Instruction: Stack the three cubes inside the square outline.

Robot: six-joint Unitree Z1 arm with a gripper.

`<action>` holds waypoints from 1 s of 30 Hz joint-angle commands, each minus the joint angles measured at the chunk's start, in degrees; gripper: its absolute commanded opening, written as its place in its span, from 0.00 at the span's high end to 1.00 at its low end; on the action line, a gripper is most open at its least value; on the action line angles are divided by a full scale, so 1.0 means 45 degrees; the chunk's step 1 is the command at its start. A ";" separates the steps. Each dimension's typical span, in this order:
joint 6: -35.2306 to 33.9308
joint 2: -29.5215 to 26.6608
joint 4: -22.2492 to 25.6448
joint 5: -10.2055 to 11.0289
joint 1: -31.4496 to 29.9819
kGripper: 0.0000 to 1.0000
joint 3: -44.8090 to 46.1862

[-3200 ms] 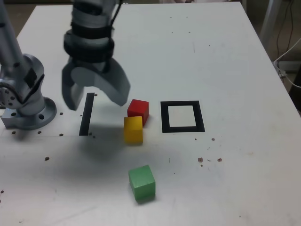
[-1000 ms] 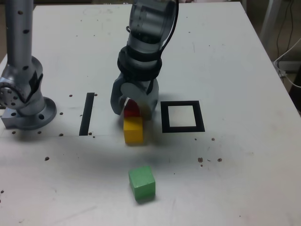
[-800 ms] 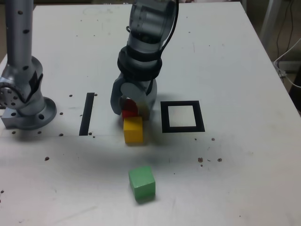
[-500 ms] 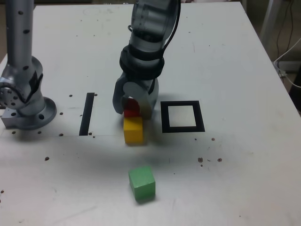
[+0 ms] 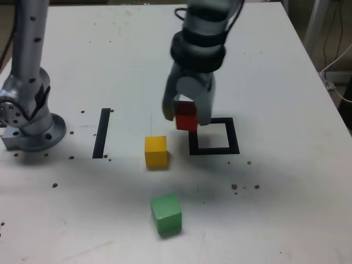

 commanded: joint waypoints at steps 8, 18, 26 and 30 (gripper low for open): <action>-0.0664 0.1066 0.0314 -0.0357 0.0258 0.70 -0.1161; -0.0699 0.1746 0.0300 -0.0390 0.0834 0.70 -0.1630; -0.0668 0.1870 0.0264 -0.0459 0.0882 0.70 -0.1590; -0.0641 0.1965 0.0230 -0.0490 0.0882 0.70 -0.1588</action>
